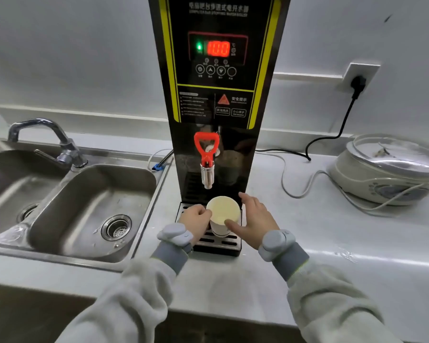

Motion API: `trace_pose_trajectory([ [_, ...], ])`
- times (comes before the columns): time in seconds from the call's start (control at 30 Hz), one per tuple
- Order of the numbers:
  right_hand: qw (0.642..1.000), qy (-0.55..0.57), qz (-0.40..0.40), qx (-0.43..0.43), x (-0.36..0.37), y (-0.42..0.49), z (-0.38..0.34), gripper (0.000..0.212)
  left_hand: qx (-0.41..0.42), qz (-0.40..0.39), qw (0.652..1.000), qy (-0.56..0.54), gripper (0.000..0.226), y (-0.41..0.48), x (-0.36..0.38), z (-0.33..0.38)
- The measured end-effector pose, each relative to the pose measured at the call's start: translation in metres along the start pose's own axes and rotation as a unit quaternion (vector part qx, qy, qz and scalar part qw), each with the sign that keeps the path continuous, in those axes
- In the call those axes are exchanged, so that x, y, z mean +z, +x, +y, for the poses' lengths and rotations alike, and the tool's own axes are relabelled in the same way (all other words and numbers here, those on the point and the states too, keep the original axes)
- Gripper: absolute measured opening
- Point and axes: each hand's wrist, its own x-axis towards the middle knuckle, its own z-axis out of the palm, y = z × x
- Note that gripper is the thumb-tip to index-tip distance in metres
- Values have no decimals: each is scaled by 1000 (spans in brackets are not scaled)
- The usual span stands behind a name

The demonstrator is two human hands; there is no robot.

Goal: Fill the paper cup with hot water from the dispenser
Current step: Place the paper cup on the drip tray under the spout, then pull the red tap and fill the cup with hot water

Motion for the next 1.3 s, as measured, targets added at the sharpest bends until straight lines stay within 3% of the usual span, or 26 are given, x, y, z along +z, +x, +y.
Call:
trace_pose_trajectory([
  [0.1, 995, 59, 29, 71, 3, 11, -5, 45, -14, 3, 1000, 0, 25, 5, -12, -8],
  [0.17, 985, 116, 6, 131, 6, 18, -7, 30, -15, 5, 1000, -11, 26, 8, -16, -11],
  [0.47, 967, 188, -12, 172, 32, 35, -13, 27, -22, -14, 999, -26, 23, 22, -30, -22],
  [1.03, 972, 143, -22, 183, 34, 38, -10, 31, -49, -32, 998, -34, 25, 30, -29, -26],
  [1.17, 978, 135, 3, 159, 14, 37, -17, 35, -2, 26, 999, -47, 19, 30, -48, -11],
  [1.3, 982, 146, 81, 86, -24, 35, -41, 37, 107, 58, 987, -102, 18, 21, -77, 30],
])
